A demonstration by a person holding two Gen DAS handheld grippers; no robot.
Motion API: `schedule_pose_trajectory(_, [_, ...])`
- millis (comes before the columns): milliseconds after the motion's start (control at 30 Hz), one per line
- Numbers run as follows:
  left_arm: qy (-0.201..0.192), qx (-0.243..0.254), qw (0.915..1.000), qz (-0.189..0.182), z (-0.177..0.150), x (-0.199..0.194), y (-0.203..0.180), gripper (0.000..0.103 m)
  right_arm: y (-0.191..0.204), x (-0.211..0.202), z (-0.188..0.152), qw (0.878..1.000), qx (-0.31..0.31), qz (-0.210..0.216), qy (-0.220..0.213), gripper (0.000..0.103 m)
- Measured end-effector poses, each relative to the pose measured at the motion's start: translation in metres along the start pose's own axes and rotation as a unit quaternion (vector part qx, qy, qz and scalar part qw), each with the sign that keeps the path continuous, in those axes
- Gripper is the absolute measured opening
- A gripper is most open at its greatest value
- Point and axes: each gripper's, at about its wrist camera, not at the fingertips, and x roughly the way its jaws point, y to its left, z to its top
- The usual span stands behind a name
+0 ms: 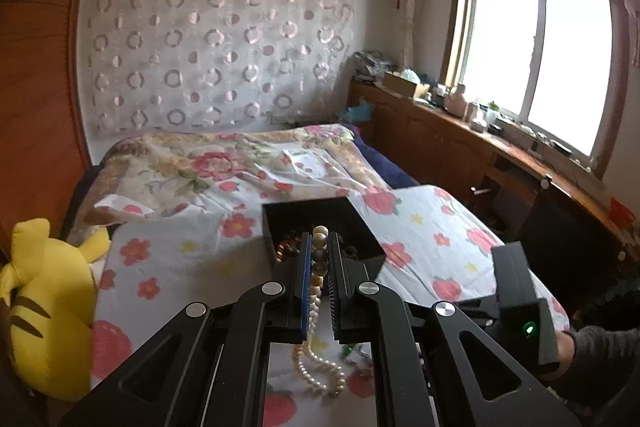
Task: Organize jewelry
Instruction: 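Lift the pearl necklace with the left gripper while the right gripper grasps the green pendant, then lower pearls and green pendant into the black box while both grippers open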
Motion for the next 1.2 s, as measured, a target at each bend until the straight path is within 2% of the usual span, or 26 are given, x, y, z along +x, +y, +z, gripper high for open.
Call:
schedule_pose_trajectory(333, [-0.003, -0.011, 0.9997, 0.022, -0.004, -0.005, 0.018, 0.006, 0.006, 0.027, 0.013, 0.999, -0.009, -0.003, 0.036, 0.03])
schedule_pose_trajectory(367, [-0.002, -0.011, 0.9997, 0.022, -0.006, -0.004, 0.018, 0.006, 0.008, 0.029, 0.014, 0.999, -0.012, -0.007, 0.037, 0.028])
schedule_pose_trajectory(500, [0.002, -0.011, 0.9997, 0.021, -0.01, -0.003, 0.018, 0.006, 0.01, 0.033, 0.018, 0.998, -0.027, -0.034, 0.041, 0.003])
schedule_pose_trajectory(633, [0.006, -0.01, 0.9997, 0.019, -0.01, -0.001, 0.016, 0.006, 0.01, 0.032, 0.018, 0.998, -0.031, -0.036, 0.04, 0.002])
schedule_pose_trajectory(900, [-0.01, -0.006, 0.9998, 0.015, 0.004, -0.001, 0.017, 0.006, 0.002, -0.011, 0.042, 0.998, -0.031, -0.037, -0.027, 0.002])
schedule_pose_trajectory(1200, [-0.051, 0.007, 0.9987, -0.001, 0.053, -0.002, 0.009, 0.006, -0.011, -0.056, 0.09, 0.992, -0.058, -0.054, -0.095, 0.002])
